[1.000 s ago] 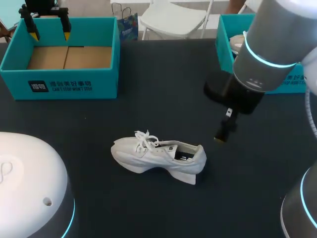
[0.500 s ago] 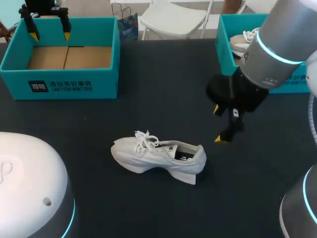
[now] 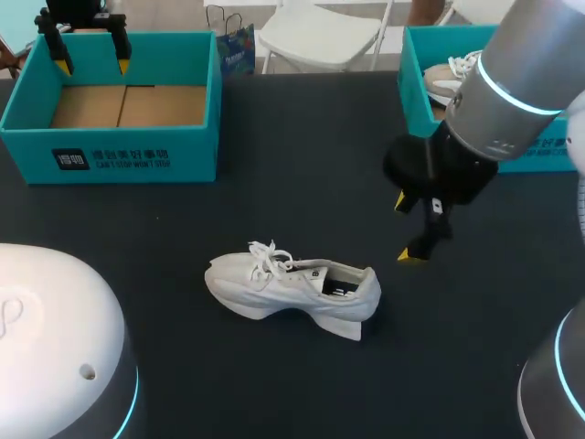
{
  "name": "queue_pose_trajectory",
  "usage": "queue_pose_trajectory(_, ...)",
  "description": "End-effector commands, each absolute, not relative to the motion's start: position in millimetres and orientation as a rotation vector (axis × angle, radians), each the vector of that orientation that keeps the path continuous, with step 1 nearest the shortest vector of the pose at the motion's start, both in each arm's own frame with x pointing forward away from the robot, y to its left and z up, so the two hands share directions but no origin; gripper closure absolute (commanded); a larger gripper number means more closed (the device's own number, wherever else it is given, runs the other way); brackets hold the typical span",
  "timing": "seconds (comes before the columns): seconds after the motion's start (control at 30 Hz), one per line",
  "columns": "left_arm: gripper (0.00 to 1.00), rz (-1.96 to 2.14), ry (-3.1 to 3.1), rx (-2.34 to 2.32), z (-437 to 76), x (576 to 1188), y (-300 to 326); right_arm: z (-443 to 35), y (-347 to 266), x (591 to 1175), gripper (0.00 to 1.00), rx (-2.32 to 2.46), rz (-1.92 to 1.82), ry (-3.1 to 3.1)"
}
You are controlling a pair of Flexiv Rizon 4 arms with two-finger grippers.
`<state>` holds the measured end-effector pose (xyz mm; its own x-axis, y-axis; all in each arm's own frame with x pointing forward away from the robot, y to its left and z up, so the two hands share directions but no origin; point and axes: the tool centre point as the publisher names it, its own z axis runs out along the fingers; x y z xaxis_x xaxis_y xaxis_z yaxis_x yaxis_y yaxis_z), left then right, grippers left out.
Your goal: Take the shoe out of the shoebox, open the shoe tongue, remove and reinsert the insole, then place the shoe into the shoebox
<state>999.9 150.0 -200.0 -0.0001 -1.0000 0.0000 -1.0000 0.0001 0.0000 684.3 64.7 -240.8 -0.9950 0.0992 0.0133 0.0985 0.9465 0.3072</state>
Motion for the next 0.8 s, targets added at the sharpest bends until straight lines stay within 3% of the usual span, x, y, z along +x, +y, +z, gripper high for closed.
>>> queue_pose_trajectory(0.03, 0.00, 0.000, 2.222, -2.221, -200.0, 1000.0, 149.9, -251.0, 48.7, 686.4, 0.00, 0.104, 0.694, 3.046)
queue_pose_trajectory(0.8, 0.00, 0.000, 2.222, -2.221, -200.0, 1000.0, 149.9, -308.0, -41.8, 686.2, 0.00, -0.096, 1.281, 2.829)
